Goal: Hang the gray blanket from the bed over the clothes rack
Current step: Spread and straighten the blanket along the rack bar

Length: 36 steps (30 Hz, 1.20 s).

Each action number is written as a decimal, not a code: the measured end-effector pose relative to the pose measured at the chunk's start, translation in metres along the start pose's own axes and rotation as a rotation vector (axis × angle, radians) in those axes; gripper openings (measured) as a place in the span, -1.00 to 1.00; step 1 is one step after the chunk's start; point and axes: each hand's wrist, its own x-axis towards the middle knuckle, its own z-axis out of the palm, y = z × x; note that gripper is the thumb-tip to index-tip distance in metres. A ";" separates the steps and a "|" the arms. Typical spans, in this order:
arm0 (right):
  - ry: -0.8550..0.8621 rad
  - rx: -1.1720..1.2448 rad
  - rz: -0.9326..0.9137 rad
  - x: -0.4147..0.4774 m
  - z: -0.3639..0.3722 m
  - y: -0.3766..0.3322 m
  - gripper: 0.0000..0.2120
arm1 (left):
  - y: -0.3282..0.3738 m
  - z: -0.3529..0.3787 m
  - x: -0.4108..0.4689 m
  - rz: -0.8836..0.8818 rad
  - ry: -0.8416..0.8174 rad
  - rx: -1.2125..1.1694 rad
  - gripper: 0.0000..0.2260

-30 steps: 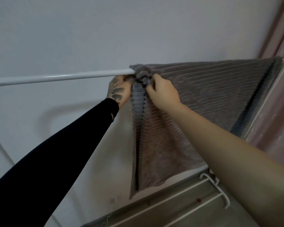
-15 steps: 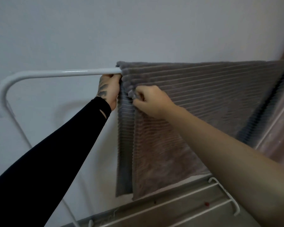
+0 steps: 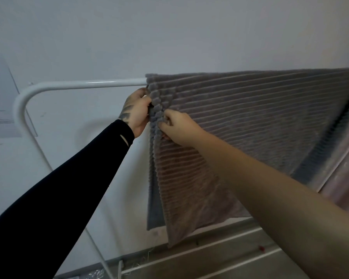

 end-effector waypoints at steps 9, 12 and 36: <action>0.010 0.185 0.023 -0.004 0.023 -0.004 -0.68 | -0.007 0.003 -0.017 -0.047 -0.101 -0.107 -0.78; -0.035 0.459 0.086 -0.002 0.028 -0.005 -0.76 | -0.010 0.000 -0.024 -0.115 -0.099 -0.124 -0.71; 0.039 0.485 0.131 -0.002 0.033 0.045 -0.88 | -0.063 0.003 -0.025 0.056 0.073 0.669 -0.65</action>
